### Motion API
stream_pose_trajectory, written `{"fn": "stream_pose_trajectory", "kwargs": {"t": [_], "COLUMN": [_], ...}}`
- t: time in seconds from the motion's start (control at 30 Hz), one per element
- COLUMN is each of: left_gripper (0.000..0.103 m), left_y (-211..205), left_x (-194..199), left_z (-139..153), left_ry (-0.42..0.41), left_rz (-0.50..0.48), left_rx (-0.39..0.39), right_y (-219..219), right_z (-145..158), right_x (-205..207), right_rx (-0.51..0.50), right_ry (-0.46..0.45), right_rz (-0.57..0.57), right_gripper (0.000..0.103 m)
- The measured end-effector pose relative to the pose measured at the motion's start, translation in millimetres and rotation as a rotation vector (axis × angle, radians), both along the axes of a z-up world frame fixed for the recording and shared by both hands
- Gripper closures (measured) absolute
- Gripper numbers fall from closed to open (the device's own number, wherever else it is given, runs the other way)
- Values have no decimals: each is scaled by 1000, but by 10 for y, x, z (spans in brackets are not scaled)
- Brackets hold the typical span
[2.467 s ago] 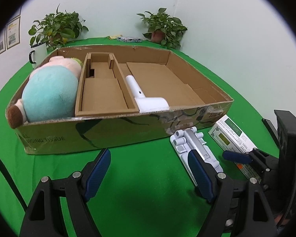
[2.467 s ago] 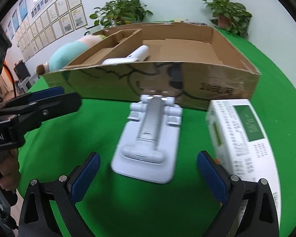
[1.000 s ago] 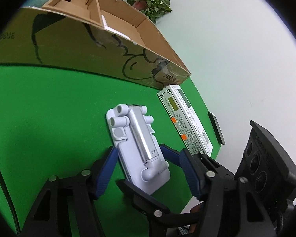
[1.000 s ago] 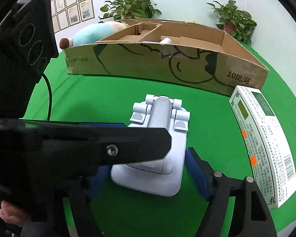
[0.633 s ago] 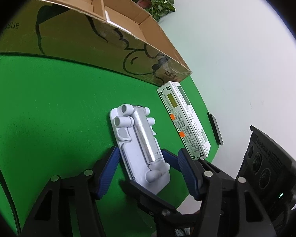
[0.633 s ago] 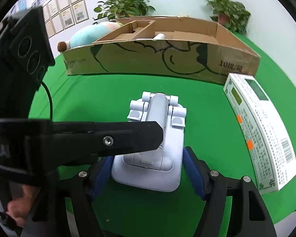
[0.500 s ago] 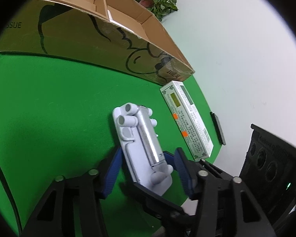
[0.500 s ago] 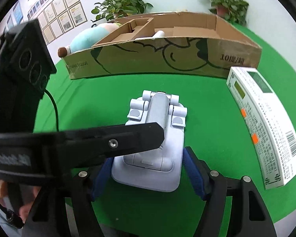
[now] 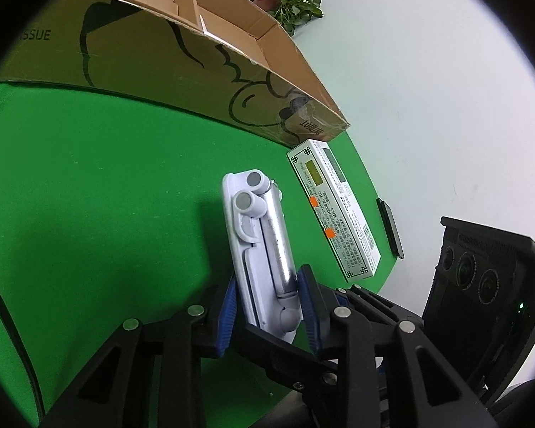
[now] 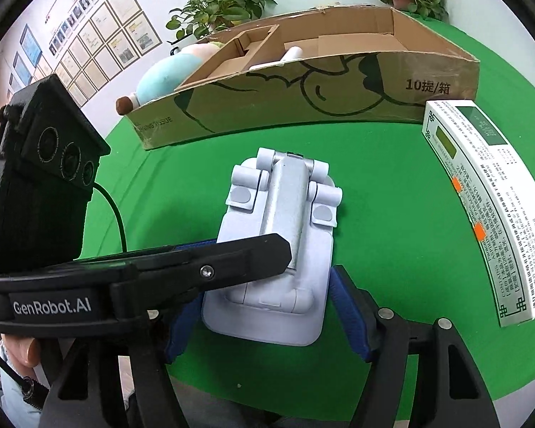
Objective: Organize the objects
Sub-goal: 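Close the left gripper on the white phone stand and lift it, then carry the phone stand with the left gripper and lower it into the box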
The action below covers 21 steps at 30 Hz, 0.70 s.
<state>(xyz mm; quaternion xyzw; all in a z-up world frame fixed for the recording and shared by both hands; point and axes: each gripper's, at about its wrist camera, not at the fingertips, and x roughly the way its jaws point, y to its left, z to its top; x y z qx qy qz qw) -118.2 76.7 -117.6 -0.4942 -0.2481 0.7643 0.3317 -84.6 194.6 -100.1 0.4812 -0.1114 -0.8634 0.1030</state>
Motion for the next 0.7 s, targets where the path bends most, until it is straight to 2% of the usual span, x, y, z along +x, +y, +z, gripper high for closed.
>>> {"fn": "stream_pose_trajectory", "kwargs": {"t": [0.3, 0.7], "left_gripper": [72, 72], "left_y": [30, 39], "left_x": [19, 21], "left_z": [27, 217], "left_ry": [24, 60], "left_rz": [12, 30], "left_rx": [-5, -18], "right_y": [-42, -71], "right_z": [48, 225], "right_x": [-3, -45], "right_rx": [-3, 0], "right_ry": [10, 45], "right_rz": [10, 32], "right_gripper": [36, 36]}}
